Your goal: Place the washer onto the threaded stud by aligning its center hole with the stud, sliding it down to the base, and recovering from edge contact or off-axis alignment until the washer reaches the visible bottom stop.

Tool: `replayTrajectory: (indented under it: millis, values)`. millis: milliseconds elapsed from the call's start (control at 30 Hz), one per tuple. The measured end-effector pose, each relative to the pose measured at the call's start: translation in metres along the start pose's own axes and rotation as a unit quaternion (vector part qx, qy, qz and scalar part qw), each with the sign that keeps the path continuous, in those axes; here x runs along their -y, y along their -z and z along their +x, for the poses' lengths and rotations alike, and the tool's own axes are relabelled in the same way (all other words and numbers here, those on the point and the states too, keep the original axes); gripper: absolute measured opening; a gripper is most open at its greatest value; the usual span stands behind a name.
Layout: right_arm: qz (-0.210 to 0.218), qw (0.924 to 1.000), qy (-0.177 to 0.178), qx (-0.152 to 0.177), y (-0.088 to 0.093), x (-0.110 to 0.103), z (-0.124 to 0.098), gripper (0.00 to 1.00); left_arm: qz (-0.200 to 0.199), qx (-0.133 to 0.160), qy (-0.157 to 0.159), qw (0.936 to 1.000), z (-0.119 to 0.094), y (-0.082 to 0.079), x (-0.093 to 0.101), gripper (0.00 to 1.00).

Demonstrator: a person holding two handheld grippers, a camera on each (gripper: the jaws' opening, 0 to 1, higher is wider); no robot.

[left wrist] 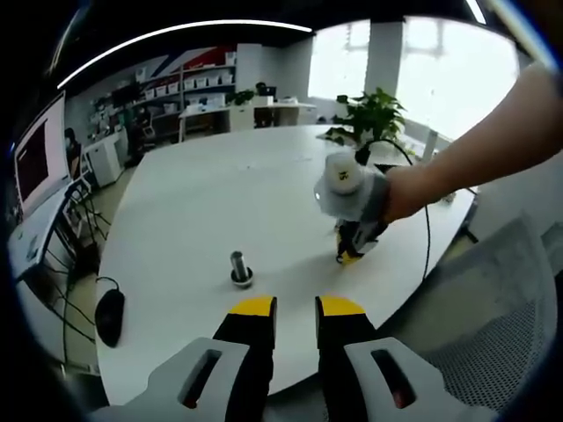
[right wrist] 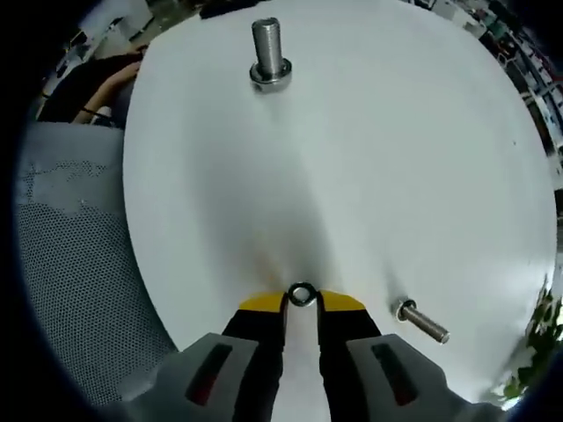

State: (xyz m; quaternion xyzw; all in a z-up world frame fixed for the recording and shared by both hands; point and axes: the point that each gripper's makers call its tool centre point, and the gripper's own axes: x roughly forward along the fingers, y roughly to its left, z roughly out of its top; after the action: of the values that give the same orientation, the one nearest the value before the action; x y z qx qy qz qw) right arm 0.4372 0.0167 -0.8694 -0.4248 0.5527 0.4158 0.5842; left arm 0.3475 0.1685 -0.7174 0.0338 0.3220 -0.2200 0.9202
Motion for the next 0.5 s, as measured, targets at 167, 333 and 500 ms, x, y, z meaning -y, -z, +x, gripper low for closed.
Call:
replayTrajectory:
  millis: [167, 333, 500]
  values:
    - [-0.030, 0.9993, 0.016, -0.017, -0.0017, -0.0018, 0.0014, 0.14, 0.000, 0.000, 0.000, 1.0000, -0.0001, 0.0003, -0.0001, 0.15]
    - [-0.001, 0.9997, 0.008, 0.023, -0.0005, 0.0012, 0.0013, 0.14, -0.001, 0.002, -0.002, 1.0000, -0.0007, -0.0001, -0.0009, 0.15]
    - [0.034, 0.9954, 0.019, 0.088, 0.0010, -0.0003, -0.0010, 0.14, -0.002, 0.004, -0.001, 1.0000, -0.0008, -0.0011, -0.0010, 0.15]
